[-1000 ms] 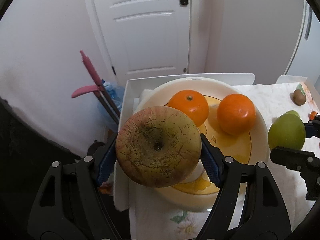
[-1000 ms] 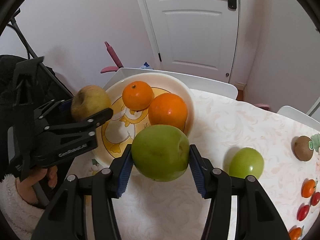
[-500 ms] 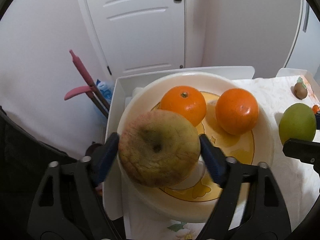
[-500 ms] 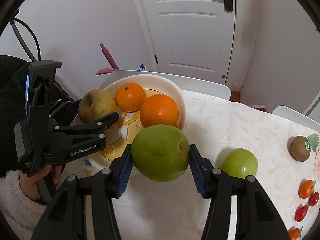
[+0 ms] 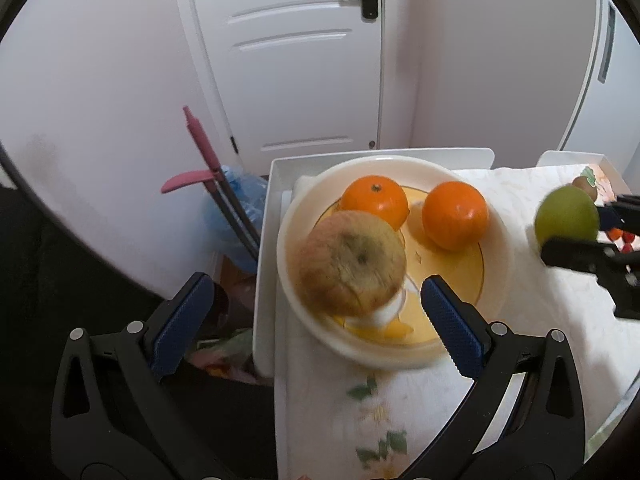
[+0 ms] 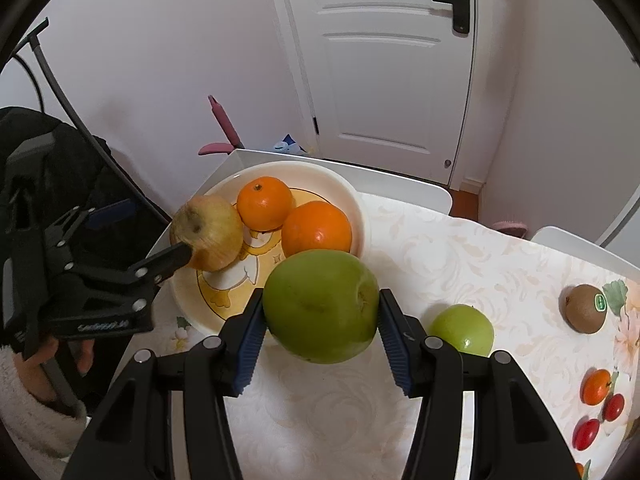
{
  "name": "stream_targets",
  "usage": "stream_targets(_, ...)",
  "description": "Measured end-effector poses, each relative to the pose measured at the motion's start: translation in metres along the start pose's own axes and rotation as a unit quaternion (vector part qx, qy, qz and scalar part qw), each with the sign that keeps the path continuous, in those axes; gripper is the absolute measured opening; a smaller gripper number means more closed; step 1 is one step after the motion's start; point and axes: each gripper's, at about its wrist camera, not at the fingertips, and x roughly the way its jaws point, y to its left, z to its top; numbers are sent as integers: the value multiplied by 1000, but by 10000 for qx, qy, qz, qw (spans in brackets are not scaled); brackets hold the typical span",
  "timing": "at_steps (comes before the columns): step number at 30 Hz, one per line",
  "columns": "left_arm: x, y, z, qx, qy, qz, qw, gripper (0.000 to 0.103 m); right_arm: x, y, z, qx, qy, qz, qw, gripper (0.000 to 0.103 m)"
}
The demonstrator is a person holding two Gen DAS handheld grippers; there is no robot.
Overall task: Organize fruits
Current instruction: 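Carry the brown apple to the bowl and release it with the left tool, then lower the green apple into the bowl and open the right tool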
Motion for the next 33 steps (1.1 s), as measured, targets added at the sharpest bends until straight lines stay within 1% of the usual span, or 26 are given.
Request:
stream_targets(6, -18, 1, -10, -58, 4, 3, 10000, 103, 2, 6, 6, -170, 18, 153, 9997, 50)
stream_targets(12, -29, 2, -17, -24, -36, 3, 10000, 103, 14, 14, 10, -315, 115, 354, 9988, 50)
stream_targets(15, -30, 3, -22, -27, -65, -11, 10000, 103, 25, 18, 9, -420, 197, 382, 9982, 50)
stream_targets(22, -29, 3, -32, -115, -27, 15, 9999, 103, 55, 26, 4, -396, 379, 491, 9973, 50)
stream_targets(24, -32, 3, -35, -118, -36, 26, 9999, 103, 58, 27, 2, -385, 389, 508, 9972, 50)
stream_targets(28, -37, 3, -39, -83, -34, 78, 9999, 103, 59, 31, 1, -389, 329, 411, 9979, 50)
stream_targets(30, -39, 4, -42, -98, -32, 96, 9999, 103, 58, 31, 2, -372, 316, 469, 9977, 59)
stream_targets(32, -41, 5, -42, -139, -28, 104, 9998, 103, 51, 28, 3, -334, 202, 517, 9979, 85)
stream_targets(33, -42, 6, -43, -156, -26, 110, 9998, 103, 50, 28, 3, -312, 135, 514, 9981, 90)
